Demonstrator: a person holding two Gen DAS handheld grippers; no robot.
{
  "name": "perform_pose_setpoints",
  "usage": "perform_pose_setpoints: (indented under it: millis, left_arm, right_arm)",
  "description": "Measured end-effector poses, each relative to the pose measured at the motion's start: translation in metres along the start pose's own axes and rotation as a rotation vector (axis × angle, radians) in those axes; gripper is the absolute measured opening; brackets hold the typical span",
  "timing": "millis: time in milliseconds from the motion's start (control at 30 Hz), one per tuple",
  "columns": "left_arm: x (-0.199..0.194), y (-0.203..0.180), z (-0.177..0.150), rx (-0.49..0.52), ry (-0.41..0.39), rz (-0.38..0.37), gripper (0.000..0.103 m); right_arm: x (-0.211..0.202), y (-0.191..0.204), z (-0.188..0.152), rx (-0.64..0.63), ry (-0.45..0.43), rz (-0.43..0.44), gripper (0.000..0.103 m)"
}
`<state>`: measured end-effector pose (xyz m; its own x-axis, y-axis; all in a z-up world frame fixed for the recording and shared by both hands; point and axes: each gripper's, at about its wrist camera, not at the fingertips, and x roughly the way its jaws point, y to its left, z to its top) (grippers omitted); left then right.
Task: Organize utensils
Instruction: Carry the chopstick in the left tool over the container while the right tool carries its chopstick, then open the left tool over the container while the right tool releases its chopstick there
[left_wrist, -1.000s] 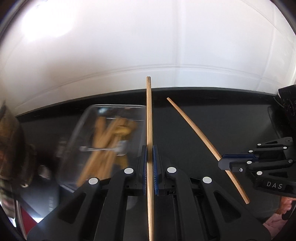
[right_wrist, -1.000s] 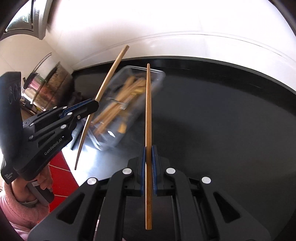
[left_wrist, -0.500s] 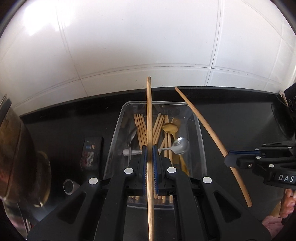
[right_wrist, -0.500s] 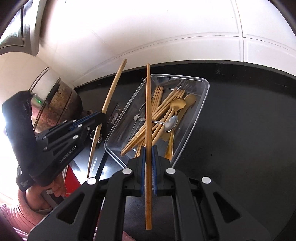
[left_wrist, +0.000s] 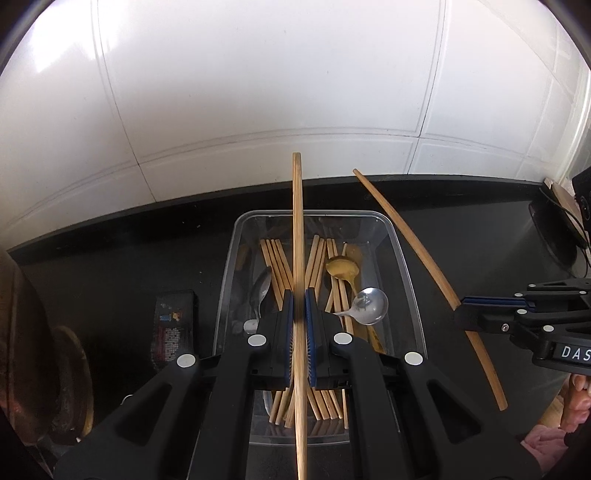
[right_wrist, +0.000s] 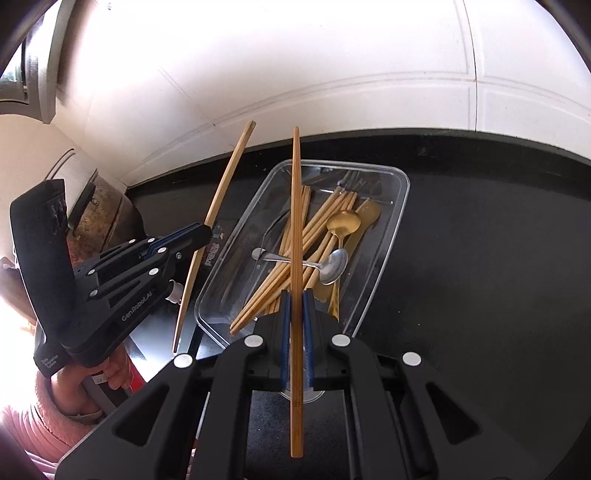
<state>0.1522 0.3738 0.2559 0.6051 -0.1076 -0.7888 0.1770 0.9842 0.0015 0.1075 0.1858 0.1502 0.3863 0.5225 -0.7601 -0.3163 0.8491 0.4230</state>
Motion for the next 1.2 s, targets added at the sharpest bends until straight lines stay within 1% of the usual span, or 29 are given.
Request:
perform_pose_setpoints:
  millis: [267, 433, 500, 533, 567, 600, 633, 667, 700, 767, 800, 867, 900, 1000, 1067, 1100, 1200]
  left_arm:
    - [0.012, 0.005, 0.004, -0.003, 0.014, -0.021, 0.005]
    - [0.015, 0.010, 0.005, -0.015, 0.026, -0.029, 0.005]
    - [0.018, 0.014, 0.006, -0.023, 0.040, -0.014, 0.005]
    - [0.019, 0.015, 0.007, -0.021, 0.049, 0.001, 0.006]
    - [0.023, 0.018, 0.008, -0.022, 0.066, 0.023, 0.020]
    - [0.025, 0.021, 0.009, -0.031, 0.073, 0.039, 0.061]
    - [0.024, 0.026, 0.010, -0.056, 0.058, 0.066, 0.082]
    - [0.018, 0.030, 0.011, -0.078, 0.022, 0.088, 0.094]
    - [0.013, 0.034, 0.012, -0.090, -0.005, 0.092, 0.094]
    - [0.010, 0.036, 0.013, -0.090, -0.005, 0.099, 0.094]
    - [0.009, 0.035, 0.012, -0.087, -0.005, 0.112, 0.094]
    - [0.008, 0.032, 0.010, -0.076, 0.000, 0.133, 0.094]
    - [0.008, 0.029, 0.009, -0.072, 0.004, 0.141, 0.097]
    - [0.005, 0.018, 0.003, -0.073, 0.018, 0.131, 0.097]
    - [0.004, 0.008, 0.005, -0.068, 0.026, 0.122, 0.097]
    - [0.003, 0.006, 0.007, -0.066, 0.026, 0.123, 0.097]
    - [-0.008, -0.010, 0.008, -0.074, 0.012, 0.157, 0.097]
  right_arm:
    - [0.012, -0.001, 0.010, 0.021, 0.015, -0.009, 0.008]
    - [0.025, 0.000, 0.020, 0.032, 0.029, 0.014, 0.008]
    - [0.032, 0.000, 0.025, 0.032, 0.042, 0.003, 0.008]
    - [0.038, 0.001, 0.026, 0.022, 0.067, -0.005, 0.008]
    - [0.042, 0.002, 0.027, 0.013, 0.086, -0.013, 0.014]
    - [0.046, 0.004, 0.025, -0.003, 0.107, -0.033, 0.025]
    - [0.046, 0.004, 0.025, -0.014, 0.105, -0.056, 0.063]
    - [0.039, 0.002, 0.025, -0.029, 0.068, -0.092, 0.085]
    - [0.032, -0.001, 0.026, -0.038, 0.032, -0.125, 0.085]
    - [0.014, -0.011, 0.029, -0.044, -0.031, -0.193, 0.085]
    - [0.004, -0.021, 0.030, -0.027, -0.055, -0.229, 0.085]
    - [-0.009, -0.037, 0.028, 0.007, -0.075, -0.277, 0.085]
    - [-0.016, -0.047, 0.024, 0.037, -0.084, -0.299, 0.086]
    - [-0.029, -0.071, 0.008, 0.128, -0.086, -0.334, 0.089]
    - [-0.035, -0.087, -0.006, 0.197, -0.069, -0.315, 0.089]
    - [-0.038, -0.092, -0.011, 0.213, -0.067, -0.311, 0.089]
    - [-0.047, -0.103, -0.025, 0.235, -0.067, -0.320, 0.090]
